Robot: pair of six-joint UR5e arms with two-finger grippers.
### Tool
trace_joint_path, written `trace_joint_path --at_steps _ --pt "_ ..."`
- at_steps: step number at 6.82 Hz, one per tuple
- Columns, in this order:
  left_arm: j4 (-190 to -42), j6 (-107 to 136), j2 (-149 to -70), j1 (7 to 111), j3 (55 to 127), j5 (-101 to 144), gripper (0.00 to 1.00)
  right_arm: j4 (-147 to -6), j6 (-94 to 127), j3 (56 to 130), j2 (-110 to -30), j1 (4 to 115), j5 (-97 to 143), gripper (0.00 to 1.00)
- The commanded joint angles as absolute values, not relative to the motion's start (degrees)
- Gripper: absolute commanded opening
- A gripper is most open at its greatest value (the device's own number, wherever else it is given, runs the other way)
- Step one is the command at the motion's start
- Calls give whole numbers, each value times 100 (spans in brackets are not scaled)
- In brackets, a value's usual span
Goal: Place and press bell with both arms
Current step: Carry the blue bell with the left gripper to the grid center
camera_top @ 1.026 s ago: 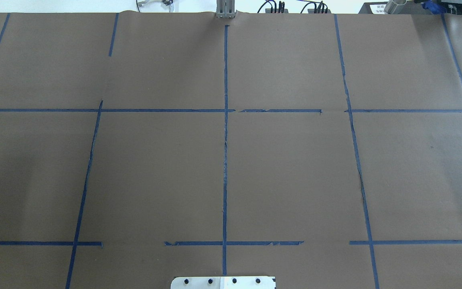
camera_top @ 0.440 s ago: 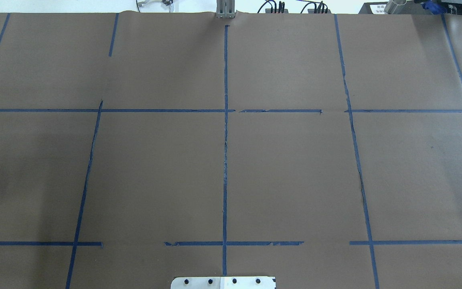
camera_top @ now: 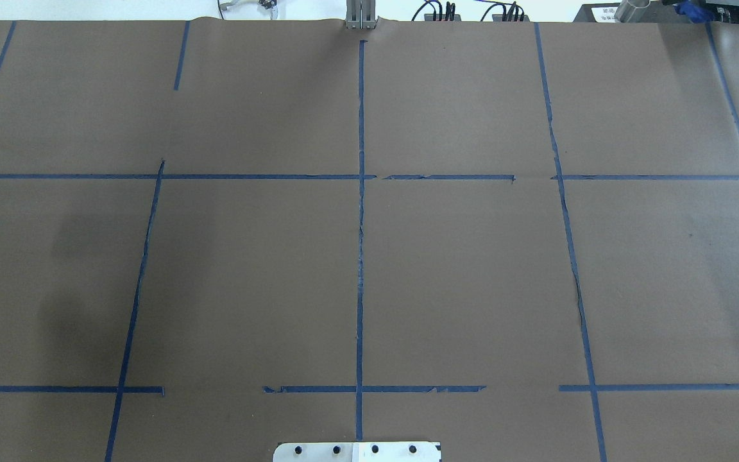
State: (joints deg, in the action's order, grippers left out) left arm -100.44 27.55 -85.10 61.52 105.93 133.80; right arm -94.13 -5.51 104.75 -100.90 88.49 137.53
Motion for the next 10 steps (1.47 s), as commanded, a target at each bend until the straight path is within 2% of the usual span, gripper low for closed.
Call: trace_joint_path --at_steps 1,3,5,7,9,10 --pt "-8821 3432 -9977 5602 10460 13360 8 -9413 -545 10459 -10090 8816 13772 100" --pt "-8254 4599 -11104 4882 10232 13324 8 -9413 -536 10459 -10090 8807 13772 100" --pt "-8279 6006 -12483 4458 9207 13324 8 -9413 -536 10450 -10090 8807 13772 100" --pt "-8358 7281 -13162 3923 8888 12616 8 -9413 -536 10450 -10090 8807 13772 100" --pt "-8916 7855 -14225 3841 7452 12498 8 -9413 -536 10450 -10090 8807 13772 100" --pt "-9730 8188 -14403 3823 6940 12341 8 -9413 -536 10450 -10090 8807 13772 100"
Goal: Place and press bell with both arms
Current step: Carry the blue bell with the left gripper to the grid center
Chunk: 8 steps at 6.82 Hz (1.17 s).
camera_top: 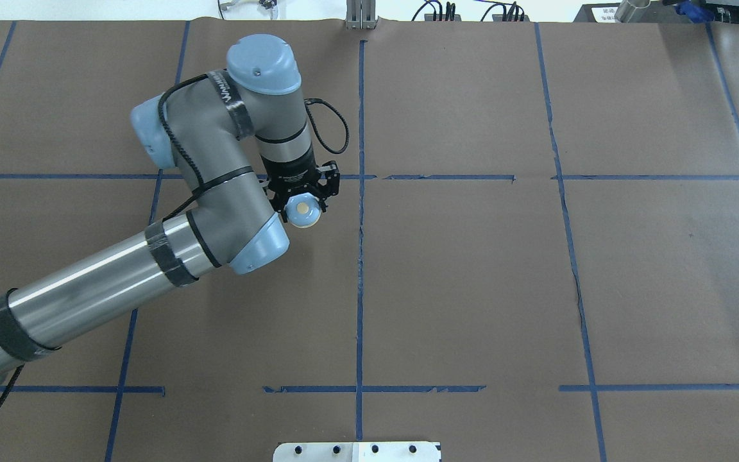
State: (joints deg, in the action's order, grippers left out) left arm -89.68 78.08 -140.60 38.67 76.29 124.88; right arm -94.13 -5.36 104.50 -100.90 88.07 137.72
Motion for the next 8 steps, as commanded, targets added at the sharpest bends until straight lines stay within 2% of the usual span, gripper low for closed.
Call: trace_joint_path --at_steps 1,3,4,5,6,7,8 --pt "-9912 8226 -14692 3788 6491 12253 8 -9413 -536 10450 -10090 8807 13772 100" --pt "-10045 8235 -14810 3596 6250 12208 12 -9413 -527 10441 -10090 8807 13772 100" --pt "-10089 8253 -14870 3543 6214 12138 16 -9422 -527 10441 -10090 8807 13772 100" --pt "-10099 8262 -14923 3533 6214 12138 26 -9422 -536 10433 -10090 8807 13764 100" --pt "-10099 8262 -14941 3525 6205 12138 46 -9422 -527 10433 -10090 8807 13764 100" --pt "-10099 8262 -14933 3533 6205 12138 76 -9422 -527 10433 -10090 8807 13764 100" --pt "-10090 8253 -14924 3533 6205 12129 87 -9422 -527 10433 -10090 8807 13764 100"
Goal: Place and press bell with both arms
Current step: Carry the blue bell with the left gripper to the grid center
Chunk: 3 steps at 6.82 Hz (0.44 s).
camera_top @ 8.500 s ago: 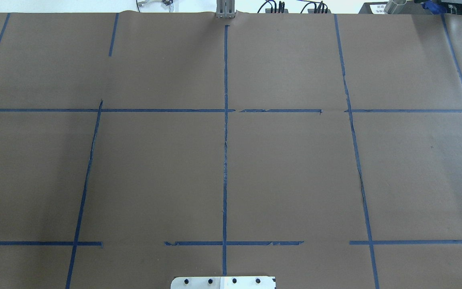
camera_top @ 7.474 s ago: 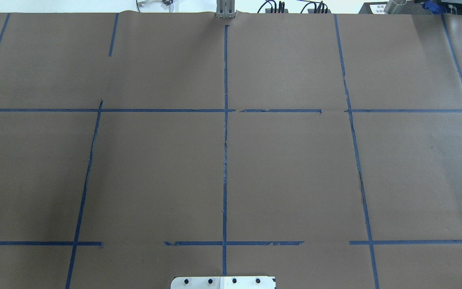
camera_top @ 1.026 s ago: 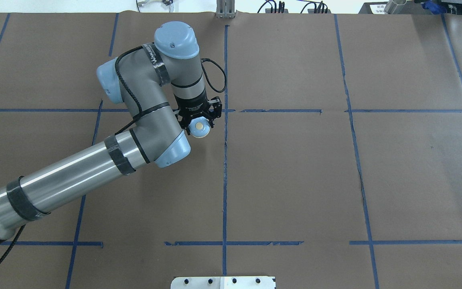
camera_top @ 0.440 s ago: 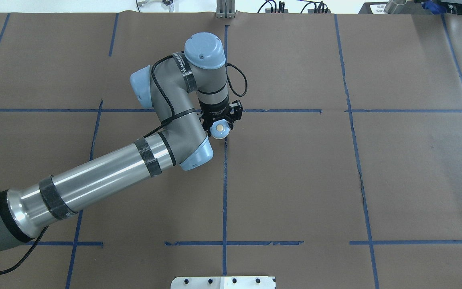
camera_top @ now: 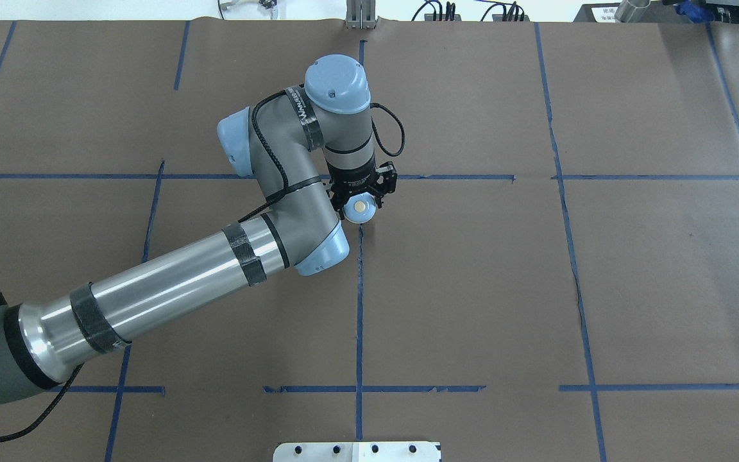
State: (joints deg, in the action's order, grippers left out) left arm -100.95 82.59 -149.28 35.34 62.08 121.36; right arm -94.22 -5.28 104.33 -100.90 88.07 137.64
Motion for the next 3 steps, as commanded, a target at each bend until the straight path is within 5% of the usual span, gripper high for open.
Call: trace_joint_path --at_steps 1,3 --pt "-10081 8253 -14915 3533 6205 12129 87 -9422 -527 10433 -10090 8807 13764 100" --pt "-10020 8218 -14924 3629 6301 12146 100 -9413 -519 10459 -10090 8807 13764 100"
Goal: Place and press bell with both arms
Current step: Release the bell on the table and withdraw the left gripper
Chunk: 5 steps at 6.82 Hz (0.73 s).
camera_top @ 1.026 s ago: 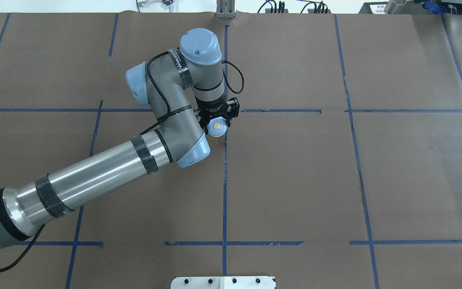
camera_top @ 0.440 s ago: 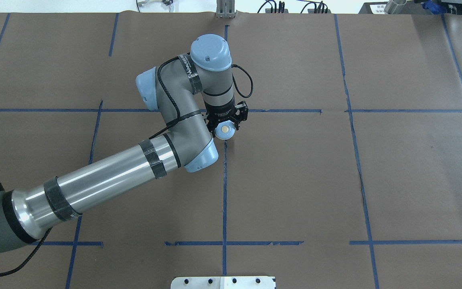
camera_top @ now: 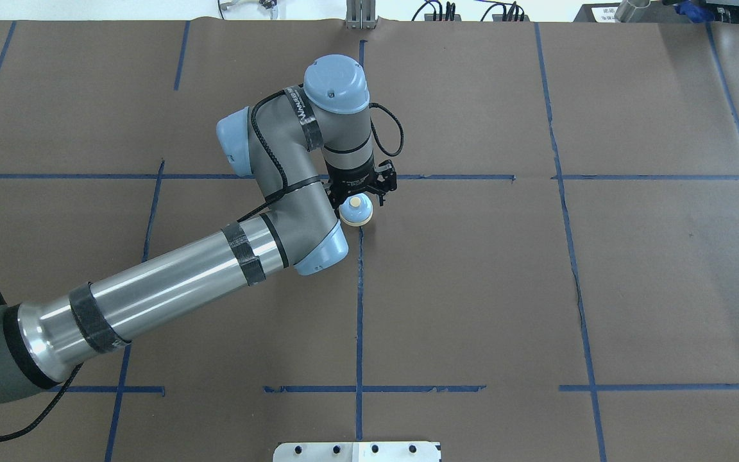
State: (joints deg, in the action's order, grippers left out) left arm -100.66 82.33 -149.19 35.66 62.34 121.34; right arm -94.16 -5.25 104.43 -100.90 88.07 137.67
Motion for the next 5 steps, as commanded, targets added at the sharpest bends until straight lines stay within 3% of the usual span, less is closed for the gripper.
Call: trace_joint_path --at_steps 1,2,5 --pt "-9976 8157 -14889 3778 6450 12173 100 -9404 -510 10502 -10072 8798 13764 100" --pt "-9854 7826 -14610 3919 6808 12182 100 -9404 -518 10564 -9950 8772 13764 100" --pt "-8099 6156 -12751 4392 9885 12173 100 -9396 -545 11010 -9923 8536 14053 100"
